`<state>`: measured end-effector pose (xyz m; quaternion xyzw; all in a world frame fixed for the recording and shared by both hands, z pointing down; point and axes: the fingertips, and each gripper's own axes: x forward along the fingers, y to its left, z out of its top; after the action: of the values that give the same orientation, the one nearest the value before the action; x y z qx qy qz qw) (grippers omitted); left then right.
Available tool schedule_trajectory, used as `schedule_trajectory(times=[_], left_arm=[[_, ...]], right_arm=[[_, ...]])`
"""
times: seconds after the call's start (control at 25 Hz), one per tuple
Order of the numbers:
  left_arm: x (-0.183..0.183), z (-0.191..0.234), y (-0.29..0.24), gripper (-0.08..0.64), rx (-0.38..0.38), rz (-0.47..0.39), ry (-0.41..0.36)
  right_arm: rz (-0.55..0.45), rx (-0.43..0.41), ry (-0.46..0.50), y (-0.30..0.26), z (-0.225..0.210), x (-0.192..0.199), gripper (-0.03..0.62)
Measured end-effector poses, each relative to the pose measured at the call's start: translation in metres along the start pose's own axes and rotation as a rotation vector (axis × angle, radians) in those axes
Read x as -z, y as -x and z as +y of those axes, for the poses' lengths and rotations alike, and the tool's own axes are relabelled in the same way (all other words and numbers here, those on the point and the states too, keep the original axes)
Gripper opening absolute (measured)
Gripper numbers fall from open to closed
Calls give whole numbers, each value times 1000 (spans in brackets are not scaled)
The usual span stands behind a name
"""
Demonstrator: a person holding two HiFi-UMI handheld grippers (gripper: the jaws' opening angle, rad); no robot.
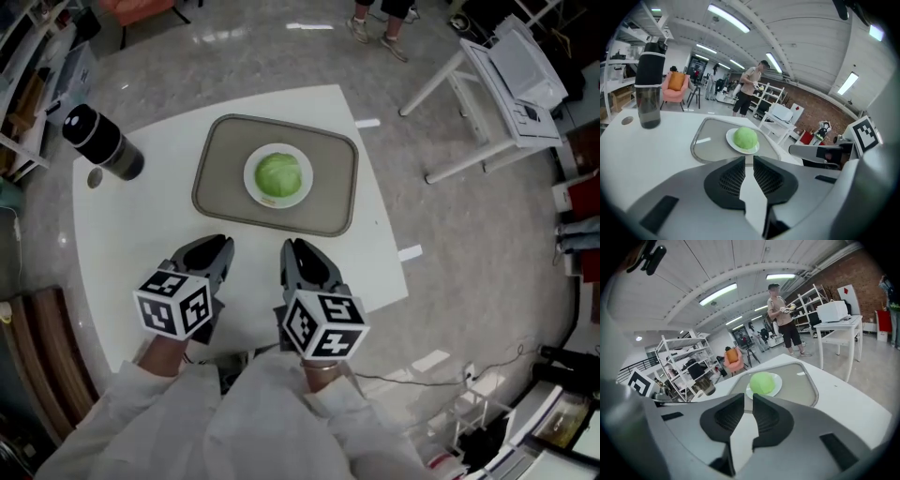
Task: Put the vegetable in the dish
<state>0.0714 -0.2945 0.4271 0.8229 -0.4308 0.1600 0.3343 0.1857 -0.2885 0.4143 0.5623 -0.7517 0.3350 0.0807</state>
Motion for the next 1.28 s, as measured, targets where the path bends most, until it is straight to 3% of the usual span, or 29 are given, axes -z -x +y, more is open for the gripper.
schedule_trajectory(times=[0.28,0.64,0.88,1.28], left_arm=[[29,-20,80,37,16,-113,-26],[61,-57,191,14,97,-237,-106],[83,-79,247,9,138,-287,-158],[101,-78,288,8,84,-394,-85]], right_arm=[[-113,-111,54,62,67,25,28],[-270,-248,104,151,167,65,15],[-295,-294,188,192,210,94,15],[-271,-332,291,215,236,116,15]])
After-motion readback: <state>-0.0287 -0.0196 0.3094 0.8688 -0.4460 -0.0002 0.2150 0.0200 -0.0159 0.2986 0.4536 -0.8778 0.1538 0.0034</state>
